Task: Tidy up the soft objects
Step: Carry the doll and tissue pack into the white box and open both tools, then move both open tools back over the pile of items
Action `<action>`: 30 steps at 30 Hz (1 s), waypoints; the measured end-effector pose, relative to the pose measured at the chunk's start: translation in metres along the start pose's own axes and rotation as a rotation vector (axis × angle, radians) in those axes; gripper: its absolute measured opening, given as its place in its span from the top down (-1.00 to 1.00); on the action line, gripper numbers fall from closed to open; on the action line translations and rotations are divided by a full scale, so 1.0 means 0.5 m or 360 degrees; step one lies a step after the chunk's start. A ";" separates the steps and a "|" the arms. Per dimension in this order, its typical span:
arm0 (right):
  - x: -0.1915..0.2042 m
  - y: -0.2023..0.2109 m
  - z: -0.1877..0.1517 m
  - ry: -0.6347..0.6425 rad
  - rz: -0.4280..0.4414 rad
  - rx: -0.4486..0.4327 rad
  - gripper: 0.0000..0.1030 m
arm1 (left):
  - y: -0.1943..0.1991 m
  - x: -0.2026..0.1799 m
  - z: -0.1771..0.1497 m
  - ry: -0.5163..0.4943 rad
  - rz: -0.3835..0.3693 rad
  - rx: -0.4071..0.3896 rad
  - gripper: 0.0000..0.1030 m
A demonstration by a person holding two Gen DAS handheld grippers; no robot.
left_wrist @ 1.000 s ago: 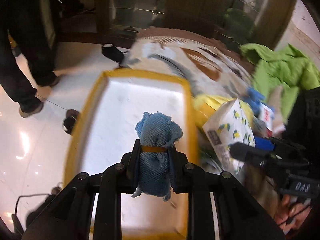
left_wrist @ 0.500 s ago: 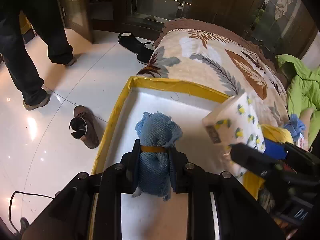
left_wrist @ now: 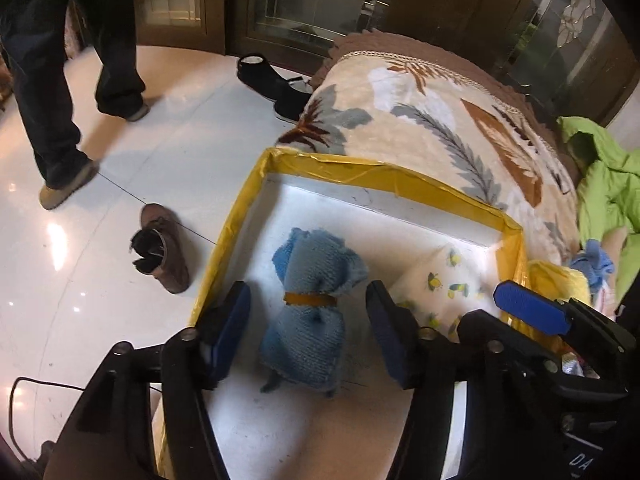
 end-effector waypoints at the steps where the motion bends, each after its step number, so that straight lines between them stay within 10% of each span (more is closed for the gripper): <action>1: -0.005 0.010 0.000 -0.0018 0.0014 -0.0010 -0.10 | 0.002 0.000 0.000 0.0007 -0.0020 0.0004 -0.23; 17: -0.306 0.271 -0.154 -0.0403 -0.0063 -0.0222 -0.32 | 0.139 -0.170 -0.075 -0.0274 -0.0139 -0.0180 -0.28; 30: -0.364 0.214 -0.253 -0.0812 0.0286 -0.0020 -0.33 | 0.080 -0.388 -0.222 -0.0601 -0.0339 0.0107 -0.28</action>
Point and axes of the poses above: each gripper's, at about its wrist camera, not at the fingertips, and y roughly against the way its jaws point, x to its left, z to its top, the point moved 5 cm from there along -y, roughly the way its jaws point, and after that the axes turned 13 degrees about -z, right-handed, at the moved point
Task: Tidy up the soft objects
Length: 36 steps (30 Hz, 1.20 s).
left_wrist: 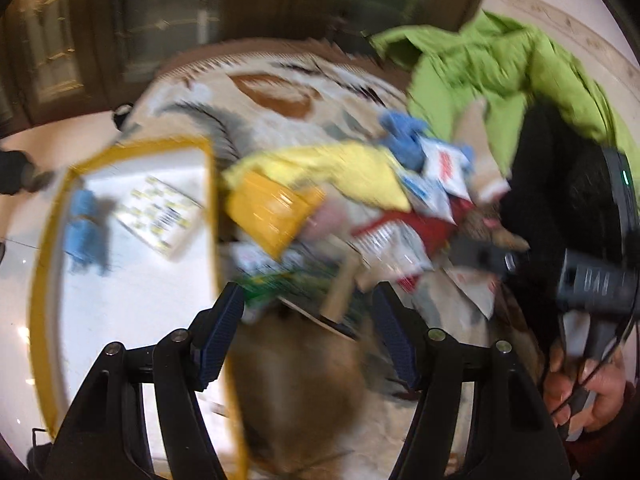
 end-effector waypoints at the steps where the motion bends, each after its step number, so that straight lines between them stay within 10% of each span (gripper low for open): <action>1: 0.000 -0.007 0.004 -0.0014 -0.0003 0.0007 -0.35 | -0.009 -0.009 -0.006 -0.0015 0.0007 0.0022 -0.28; 23: -0.024 -0.098 0.010 -0.0151 -0.0001 0.0151 -0.31 | -0.115 0.004 -0.029 0.0098 0.0020 0.0131 -0.28; 36: -0.034 -0.098 0.015 -0.0150 0.0011 0.0129 -0.25 | -0.119 -0.003 -0.031 0.0245 -0.0192 0.0124 -0.28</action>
Point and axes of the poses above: each gripper's, at about its wrist camera, not at the fingertips, and y roughly against the way its jaws point, x to its left, z to its top, the point moved 5 cm from there along -y, roughly the way its jaws point, and after that the axes turned 13 degrees about -z, right-handed, at the moved point
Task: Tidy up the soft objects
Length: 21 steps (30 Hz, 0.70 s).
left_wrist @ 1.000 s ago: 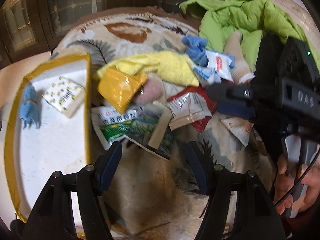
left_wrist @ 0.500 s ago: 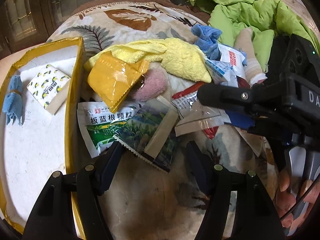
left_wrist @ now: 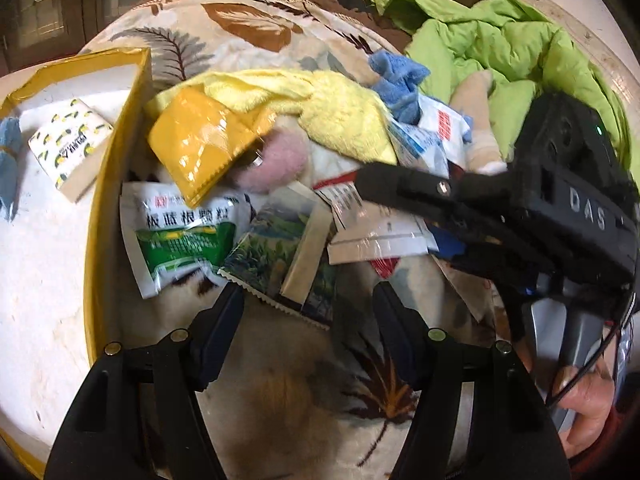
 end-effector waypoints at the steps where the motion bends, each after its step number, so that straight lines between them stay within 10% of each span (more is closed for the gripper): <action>1: 0.001 -0.003 0.002 0.0003 -0.0006 0.0001 -0.18 | 0.000 0.003 0.003 0.0017 -0.0008 -0.0005 -0.29; 7: -0.008 -0.011 0.001 0.0005 -0.0041 0.0018 0.40 | 0.013 -0.003 0.012 -0.0020 -0.0062 -0.0084 -0.29; 21: -0.015 -0.017 0.025 -0.0054 -0.0041 -0.0006 0.53 | -0.028 -0.017 0.045 -0.0098 -0.0078 -0.0051 -0.28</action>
Point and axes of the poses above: each gripper's, at about its wrist camera, not at the fingertips, and y roughly against the way its jaws point, x to its left, z to its top, the point moved 5 cm from there along -y, roughly the way its jaws point, and after that the axes turned 13 degrees about -z, right-handed, at the moved point
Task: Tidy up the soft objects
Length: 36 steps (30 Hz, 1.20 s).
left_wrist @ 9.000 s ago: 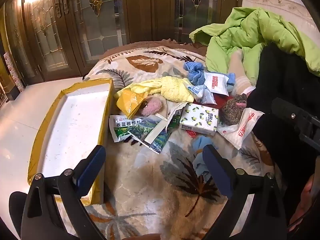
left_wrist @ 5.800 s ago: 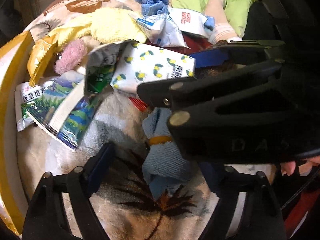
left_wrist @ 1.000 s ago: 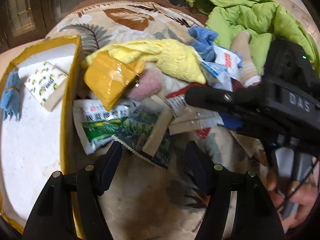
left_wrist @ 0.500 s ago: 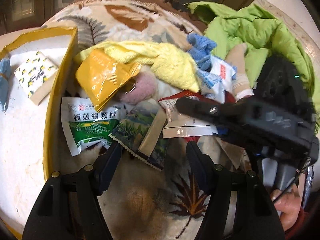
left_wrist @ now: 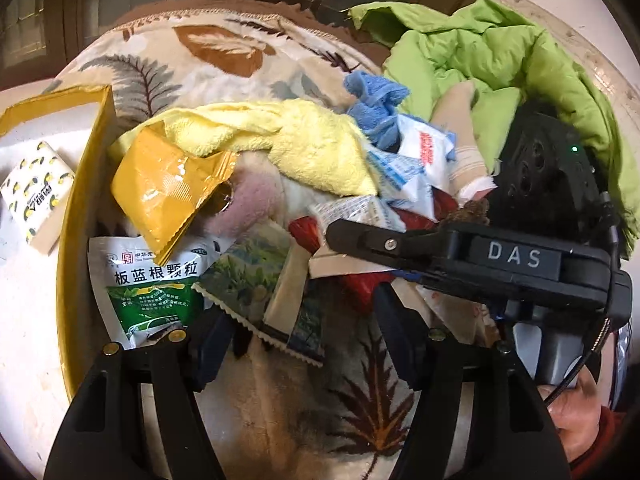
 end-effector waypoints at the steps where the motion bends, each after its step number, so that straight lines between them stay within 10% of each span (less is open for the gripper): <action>1: -0.003 -0.001 0.001 -0.0018 0.0008 -0.0004 0.54 | -0.001 0.005 -0.001 0.0015 0.0011 0.0005 -0.28; 5: -0.012 -0.001 -0.001 -0.0064 0.0022 -0.0023 0.57 | 0.003 0.025 0.002 0.0072 0.0044 -0.0022 -0.26; 12: -0.030 0.016 -0.012 -0.0081 0.0013 -0.0075 0.58 | 0.007 0.060 0.012 0.0169 0.0122 -0.0066 0.57; 36: -0.001 0.113 -0.094 0.0077 0.0120 -0.0063 0.58 | 0.117 -0.016 -0.014 -0.0074 0.0201 -0.0163 0.93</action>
Point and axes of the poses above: each gripper's, at about its wrist camera, not at the fingertips, and y roughly against the way its jaws point, x to its left, z to its top, the point moved 5 cm from there along -y, roughly the way its jaws point, and after that the axes turned 13 degrees about -z, right-handed, at the moved point
